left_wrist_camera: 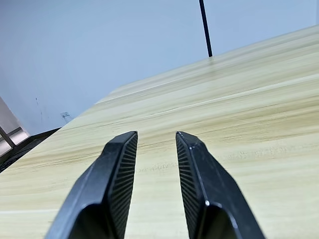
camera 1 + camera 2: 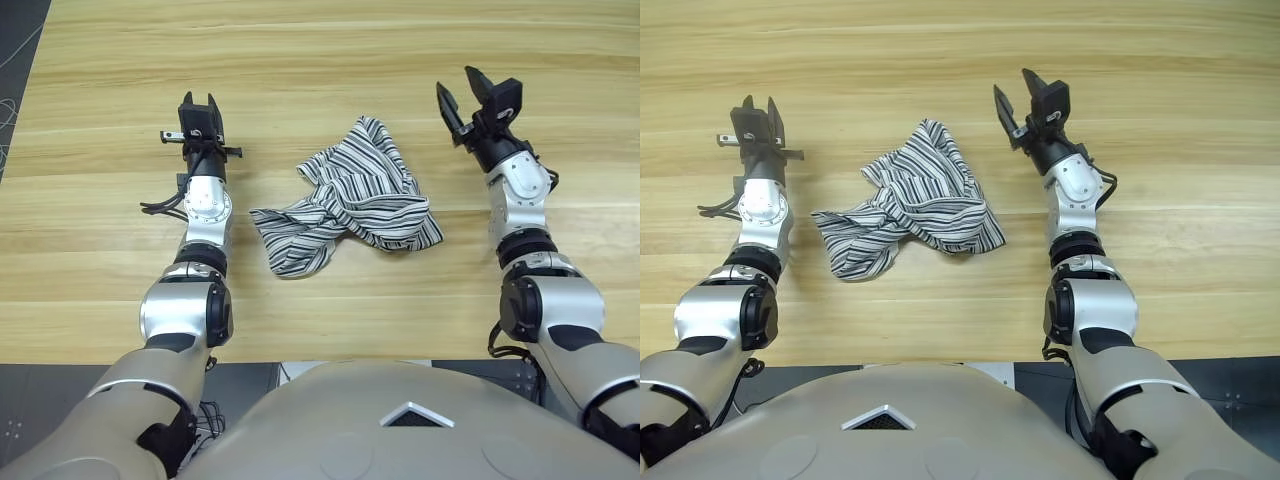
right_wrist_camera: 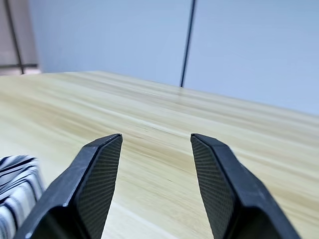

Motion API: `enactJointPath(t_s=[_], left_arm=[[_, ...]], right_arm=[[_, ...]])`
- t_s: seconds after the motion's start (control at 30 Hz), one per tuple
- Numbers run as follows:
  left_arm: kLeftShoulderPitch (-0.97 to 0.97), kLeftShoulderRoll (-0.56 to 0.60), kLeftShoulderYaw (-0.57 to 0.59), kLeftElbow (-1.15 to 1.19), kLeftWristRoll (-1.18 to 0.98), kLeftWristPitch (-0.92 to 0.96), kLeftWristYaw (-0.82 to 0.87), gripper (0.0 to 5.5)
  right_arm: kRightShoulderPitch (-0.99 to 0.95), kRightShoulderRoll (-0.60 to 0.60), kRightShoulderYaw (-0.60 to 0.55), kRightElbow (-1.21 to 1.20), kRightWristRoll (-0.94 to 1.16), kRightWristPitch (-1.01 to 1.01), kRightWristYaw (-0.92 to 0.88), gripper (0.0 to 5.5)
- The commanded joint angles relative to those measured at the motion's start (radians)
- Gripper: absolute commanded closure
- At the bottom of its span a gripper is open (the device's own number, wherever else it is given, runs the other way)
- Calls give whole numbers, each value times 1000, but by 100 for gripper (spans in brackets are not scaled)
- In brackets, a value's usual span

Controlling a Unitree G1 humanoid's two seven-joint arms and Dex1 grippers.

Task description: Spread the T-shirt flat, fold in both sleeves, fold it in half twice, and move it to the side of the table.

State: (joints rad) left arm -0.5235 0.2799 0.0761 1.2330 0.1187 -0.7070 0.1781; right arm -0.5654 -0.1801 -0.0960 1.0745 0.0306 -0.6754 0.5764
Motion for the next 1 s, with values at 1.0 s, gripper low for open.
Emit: enactJointPath(t_s=[1.0], left_arm=[[-45, -25, -102, -156, 141, -79, 66, 404]], right_arm=[[-69, -347, 615, -149, -749, 26, -283, 294]])
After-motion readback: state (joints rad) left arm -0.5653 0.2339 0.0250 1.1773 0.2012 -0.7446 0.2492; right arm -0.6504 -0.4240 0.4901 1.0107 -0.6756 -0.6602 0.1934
